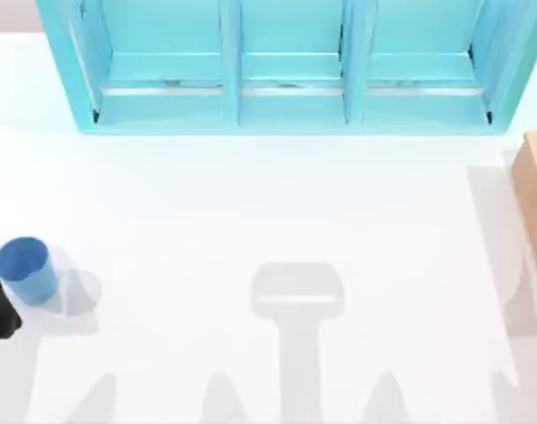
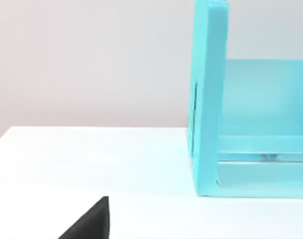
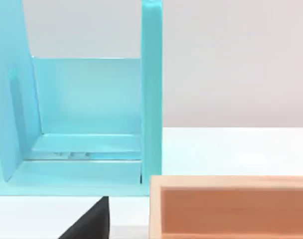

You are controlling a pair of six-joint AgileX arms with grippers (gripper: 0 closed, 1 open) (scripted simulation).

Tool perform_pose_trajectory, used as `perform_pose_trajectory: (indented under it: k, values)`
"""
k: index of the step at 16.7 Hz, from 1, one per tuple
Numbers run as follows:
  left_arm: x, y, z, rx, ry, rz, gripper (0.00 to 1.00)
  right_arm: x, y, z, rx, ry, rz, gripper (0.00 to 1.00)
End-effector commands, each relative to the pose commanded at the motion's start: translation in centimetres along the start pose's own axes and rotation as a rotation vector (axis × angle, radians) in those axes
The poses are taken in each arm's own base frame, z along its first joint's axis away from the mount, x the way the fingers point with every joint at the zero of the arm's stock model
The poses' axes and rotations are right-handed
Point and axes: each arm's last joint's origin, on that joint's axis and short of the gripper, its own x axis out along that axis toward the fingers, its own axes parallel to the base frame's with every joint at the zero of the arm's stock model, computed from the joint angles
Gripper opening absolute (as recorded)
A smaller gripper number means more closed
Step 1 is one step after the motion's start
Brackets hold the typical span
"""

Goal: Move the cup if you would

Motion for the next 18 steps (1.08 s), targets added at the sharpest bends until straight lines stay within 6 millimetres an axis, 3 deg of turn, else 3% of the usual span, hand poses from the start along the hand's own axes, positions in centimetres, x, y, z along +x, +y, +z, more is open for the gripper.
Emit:
perform_pose_trajectory:
  k: [5, 10, 14, 18]
  values:
    - [0.1, -0.1, 0.9, -0.003, 0.058, -0.013, 1.00, 0.0, 0.0, 0.0, 0.000, 0.000, 0.000, 1.00]
    - [1.5, -0.4, 4.8, -0.018, 0.338, -0.040, 1.00, 0.0, 0.0, 0.0, 0.000, 0.000, 0.000, 1.00]
    - [5.0, -0.9, 8.2, -0.026, 0.664, -0.048, 1.00, 0.0, 0.0, 0.0, 0.000, 0.000, 0.000, 1.00]
    - [10.5, -1.8, 10.0, -0.020, 1.014, -0.041, 1.00, 0.0, 0.0, 0.0, 0.000, 0.000, 0.000, 1.00]
